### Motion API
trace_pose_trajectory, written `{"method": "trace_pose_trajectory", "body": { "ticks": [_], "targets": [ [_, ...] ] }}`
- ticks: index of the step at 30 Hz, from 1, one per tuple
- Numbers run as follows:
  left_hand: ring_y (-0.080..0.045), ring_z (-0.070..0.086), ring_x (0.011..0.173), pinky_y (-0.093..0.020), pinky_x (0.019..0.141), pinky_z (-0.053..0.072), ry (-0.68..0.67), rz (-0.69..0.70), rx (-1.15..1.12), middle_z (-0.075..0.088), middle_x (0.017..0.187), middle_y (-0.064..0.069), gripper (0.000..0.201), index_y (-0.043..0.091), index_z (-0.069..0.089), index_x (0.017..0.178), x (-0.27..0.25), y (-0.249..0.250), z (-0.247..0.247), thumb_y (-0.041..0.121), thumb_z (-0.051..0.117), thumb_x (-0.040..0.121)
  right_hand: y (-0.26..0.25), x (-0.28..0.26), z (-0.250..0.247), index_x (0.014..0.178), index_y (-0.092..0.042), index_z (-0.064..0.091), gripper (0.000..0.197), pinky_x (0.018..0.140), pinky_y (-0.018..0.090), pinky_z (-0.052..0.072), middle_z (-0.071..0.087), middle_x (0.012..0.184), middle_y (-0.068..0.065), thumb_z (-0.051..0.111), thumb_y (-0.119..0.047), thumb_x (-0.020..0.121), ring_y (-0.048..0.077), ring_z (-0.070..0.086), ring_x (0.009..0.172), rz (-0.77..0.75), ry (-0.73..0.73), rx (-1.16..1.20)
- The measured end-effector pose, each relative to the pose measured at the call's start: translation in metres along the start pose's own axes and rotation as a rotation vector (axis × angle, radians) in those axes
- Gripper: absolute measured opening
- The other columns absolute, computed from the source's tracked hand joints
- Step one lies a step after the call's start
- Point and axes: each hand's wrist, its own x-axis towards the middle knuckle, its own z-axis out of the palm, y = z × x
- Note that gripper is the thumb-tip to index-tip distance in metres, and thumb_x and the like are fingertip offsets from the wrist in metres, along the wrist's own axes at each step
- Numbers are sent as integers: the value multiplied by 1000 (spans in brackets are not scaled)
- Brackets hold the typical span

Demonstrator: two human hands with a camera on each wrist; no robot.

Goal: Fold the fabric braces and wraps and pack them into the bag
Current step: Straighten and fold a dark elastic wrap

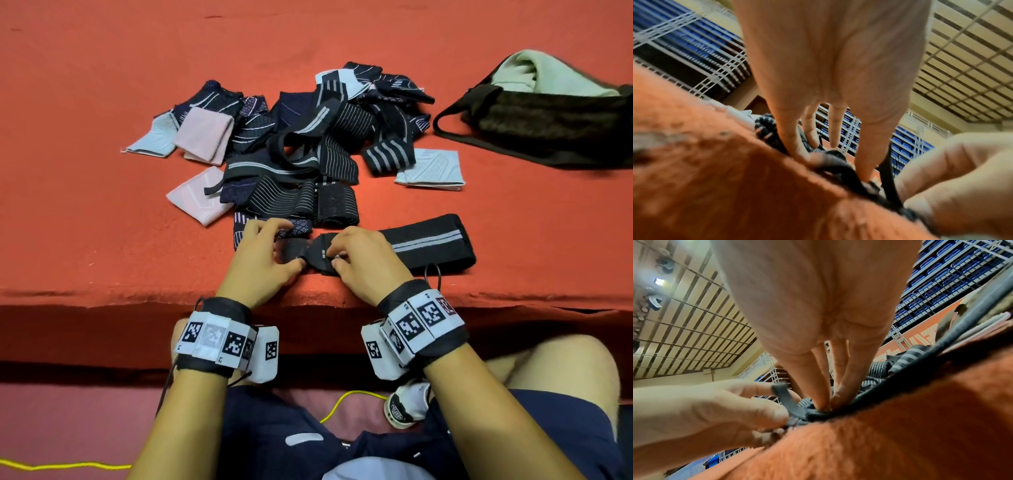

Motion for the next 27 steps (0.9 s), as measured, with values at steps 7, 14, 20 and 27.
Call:
{"method": "trace_pose_trajectory", "body": {
  "ticks": [7, 14, 20, 27],
  "targets": [
    [-8, 63, 76, -22, 74, 53, 121, 14, -338, 55, 110, 3, 42, 25, 61, 114, 5, 17, -1, 4, 77, 81, 2, -2, -1, 104, -24, 74, 15, 91, 38, 50, 65, 113, -1, 67, -26, 91, 24, 61, 106, 71, 5, -14],
    [-11, 59, 70, -27, 69, 53, 38, 25, -549, 62, 79, 4, 25, 11, 65, 99, 13, 62, 28, 6, 79, 79, 10, -6, -6, 109, -24, 73, 22, 90, 41, 50, 61, 118, -2, 66, -32, 90, 26, 54, 114, 86, -18, -49],
    [-9, 55, 69, -21, 73, 50, -69, 26, -490, 62, 80, 0, 23, 10, 67, 96, 15, 67, 56, 3, 80, 78, 28, -10, -24, 97, -12, 67, 12, 87, 39, 49, 66, 101, 8, 64, -14, 85, 28, 61, 100, 196, 43, 45],
    [-12, 71, 75, -24, 79, 57, -117, 8, -389, 66, 98, -13, 19, 8, 57, 111, 20, 65, 61, -2, 52, 95, 33, -11, -26, 106, -25, 69, 17, 84, 39, 49, 63, 102, 5, 55, -29, 95, 27, 60, 97, 177, 123, 98]
  ]
}}
